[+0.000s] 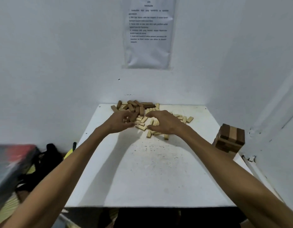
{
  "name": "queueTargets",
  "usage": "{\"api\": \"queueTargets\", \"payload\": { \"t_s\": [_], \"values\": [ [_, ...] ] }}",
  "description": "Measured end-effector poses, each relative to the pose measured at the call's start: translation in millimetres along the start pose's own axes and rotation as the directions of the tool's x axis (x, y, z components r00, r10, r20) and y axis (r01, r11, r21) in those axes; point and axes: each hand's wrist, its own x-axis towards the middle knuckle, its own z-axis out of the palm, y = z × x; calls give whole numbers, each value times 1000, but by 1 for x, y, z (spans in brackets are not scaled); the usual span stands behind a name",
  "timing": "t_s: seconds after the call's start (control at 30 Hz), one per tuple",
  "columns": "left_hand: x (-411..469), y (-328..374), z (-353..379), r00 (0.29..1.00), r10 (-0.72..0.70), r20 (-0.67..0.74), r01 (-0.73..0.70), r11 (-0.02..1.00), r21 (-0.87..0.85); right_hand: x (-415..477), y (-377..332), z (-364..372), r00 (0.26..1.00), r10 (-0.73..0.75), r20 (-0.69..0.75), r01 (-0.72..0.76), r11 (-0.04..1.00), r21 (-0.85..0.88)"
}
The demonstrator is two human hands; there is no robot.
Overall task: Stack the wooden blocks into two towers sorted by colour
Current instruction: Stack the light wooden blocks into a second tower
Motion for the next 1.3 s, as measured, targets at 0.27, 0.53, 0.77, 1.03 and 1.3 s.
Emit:
{"api": "queueTargets", "payload": {
  "t_s": [0.27, 0.53, 0.77, 1.03, 1.3],
  "values": [
    [27, -17, 8, 992, -123, -16, 123, 990, 67, 68, 11, 27, 999, 27, 36, -25, 999, -31],
    [57, -21, 29, 965, -179, -192, 205, 971, 125, 121, 38, 41, 999, 18, 40, -18, 1000, -5],
    [63, -34, 50, 940, -198, -277, 256, 948, 191, 140, 52, 57, 1000, 27, 3, -27, 997, 72],
    [63, -36, 60, 937, -195, -290, 252, 952, 176, 128, 56, 66, 990, 6, -140, 7, 995, 96],
    [47, -35, 62, 938, -130, -320, 170, 980, 99, 84, 48, 69, 968, 20, -250, 15, 990, 138]
  ]
}}
